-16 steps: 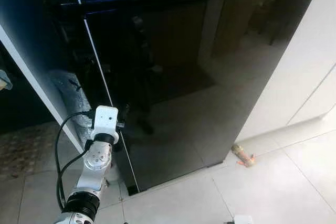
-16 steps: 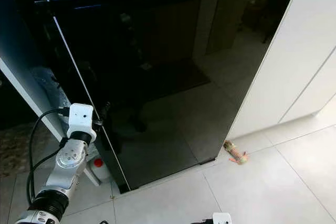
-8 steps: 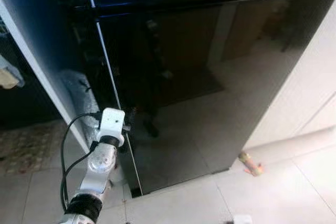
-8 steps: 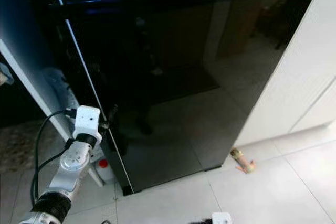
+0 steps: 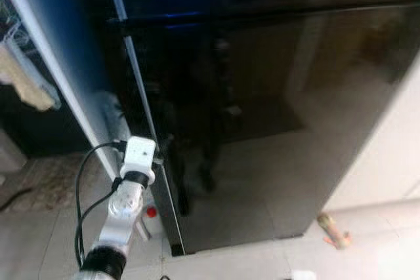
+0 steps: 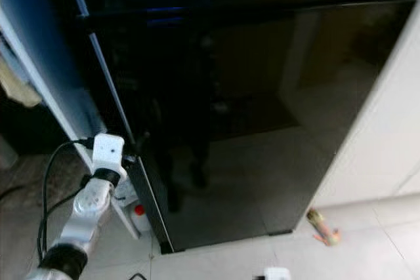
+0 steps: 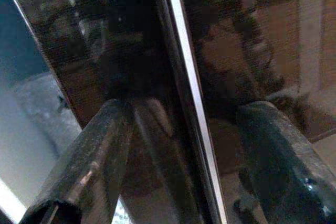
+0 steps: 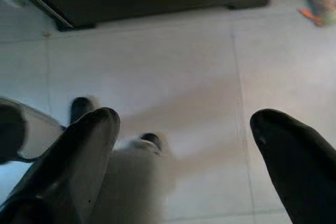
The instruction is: Restocking fridge
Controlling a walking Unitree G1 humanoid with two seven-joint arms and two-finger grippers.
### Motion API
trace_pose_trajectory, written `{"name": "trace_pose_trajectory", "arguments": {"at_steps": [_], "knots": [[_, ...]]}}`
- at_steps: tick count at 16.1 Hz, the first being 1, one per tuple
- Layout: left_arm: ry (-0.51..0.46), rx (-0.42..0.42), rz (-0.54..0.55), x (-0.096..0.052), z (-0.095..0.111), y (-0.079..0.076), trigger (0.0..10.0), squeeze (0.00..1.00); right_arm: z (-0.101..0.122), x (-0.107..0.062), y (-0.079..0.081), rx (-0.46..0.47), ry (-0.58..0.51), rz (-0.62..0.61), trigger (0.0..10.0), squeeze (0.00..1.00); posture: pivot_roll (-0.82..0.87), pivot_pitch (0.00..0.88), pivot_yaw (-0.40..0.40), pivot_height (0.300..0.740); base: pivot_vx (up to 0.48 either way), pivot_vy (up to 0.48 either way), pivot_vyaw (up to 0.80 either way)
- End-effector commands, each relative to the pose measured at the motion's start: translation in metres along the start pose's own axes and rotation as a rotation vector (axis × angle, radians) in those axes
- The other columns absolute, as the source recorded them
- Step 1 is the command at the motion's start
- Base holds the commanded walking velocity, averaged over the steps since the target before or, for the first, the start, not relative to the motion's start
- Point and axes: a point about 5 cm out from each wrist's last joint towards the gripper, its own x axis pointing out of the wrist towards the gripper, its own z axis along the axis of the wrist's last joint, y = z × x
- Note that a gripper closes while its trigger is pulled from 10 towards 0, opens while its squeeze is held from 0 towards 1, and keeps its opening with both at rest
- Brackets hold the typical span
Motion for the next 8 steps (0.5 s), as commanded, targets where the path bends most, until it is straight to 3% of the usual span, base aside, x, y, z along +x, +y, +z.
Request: {"name": "trace_pose_trajectory", "arguments": {"at_steps": [1,8], "knots": [[0.082,0.020,0.103,-0.002,-0.010,0.026,10.0,0.00,-0.007,-0.002,-0.005,-0.003,0.020,-0.012,10.0,0.00,-0.10,0.000,0.011,0.740,0.000,0.000,0.00],[0.108,0.063,0.045,-0.048,-0.022,0.028,10.0,0.00,-0.007,-0.002,-0.005,-0.006,0.022,-0.010,10.0,0.00,-0.09,0.000,0.010,0.740,0.000,0.000,0.00]]}}
